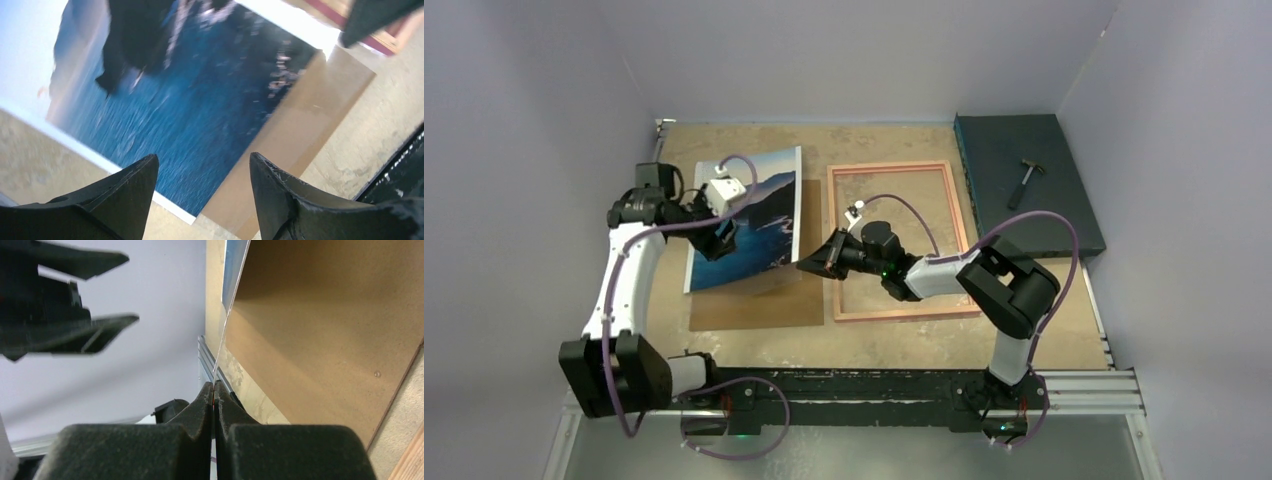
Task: Put the photo into the frame
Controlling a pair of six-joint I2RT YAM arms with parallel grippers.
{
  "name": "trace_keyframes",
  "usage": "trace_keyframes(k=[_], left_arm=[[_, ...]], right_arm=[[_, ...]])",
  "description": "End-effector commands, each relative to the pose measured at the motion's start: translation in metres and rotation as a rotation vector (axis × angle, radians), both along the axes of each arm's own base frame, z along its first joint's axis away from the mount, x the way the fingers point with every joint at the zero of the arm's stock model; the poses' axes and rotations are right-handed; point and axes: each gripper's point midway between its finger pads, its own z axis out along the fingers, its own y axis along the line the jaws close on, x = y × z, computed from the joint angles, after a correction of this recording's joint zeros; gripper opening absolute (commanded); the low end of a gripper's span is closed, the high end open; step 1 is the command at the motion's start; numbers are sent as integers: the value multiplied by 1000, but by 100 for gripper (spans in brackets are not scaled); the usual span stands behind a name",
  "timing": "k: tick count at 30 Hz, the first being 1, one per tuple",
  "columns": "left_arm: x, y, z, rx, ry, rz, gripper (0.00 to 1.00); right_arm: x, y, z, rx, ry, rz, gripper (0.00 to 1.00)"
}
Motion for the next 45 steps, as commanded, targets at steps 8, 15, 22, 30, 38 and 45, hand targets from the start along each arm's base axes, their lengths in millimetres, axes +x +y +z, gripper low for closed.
trace_keyframes(k=[8, 15, 22, 30, 38, 45], left_arm=[[-73, -84, -7, 93, -80, -398, 63], [-94, -113, -10, 150, -156, -448, 57], [-86, -138, -22, 199, -212, -473, 56], [-86, -153, -36, 194, -188, -483, 56], [-92, -179, -36, 176, -169, -491, 60], [-102, -195, -17, 86, -120, -523, 67]], right_arm=[[22, -7, 49, 76, -7, -101, 0], [20, -22, 56, 84, -2, -146, 0], [18, -46, 56, 28, -18, -192, 0], [11, -98, 57, -52, -50, -275, 0], [13, -130, 55, -138, -80, -327, 0], [17, -196, 51, -347, -154, -456, 0]])
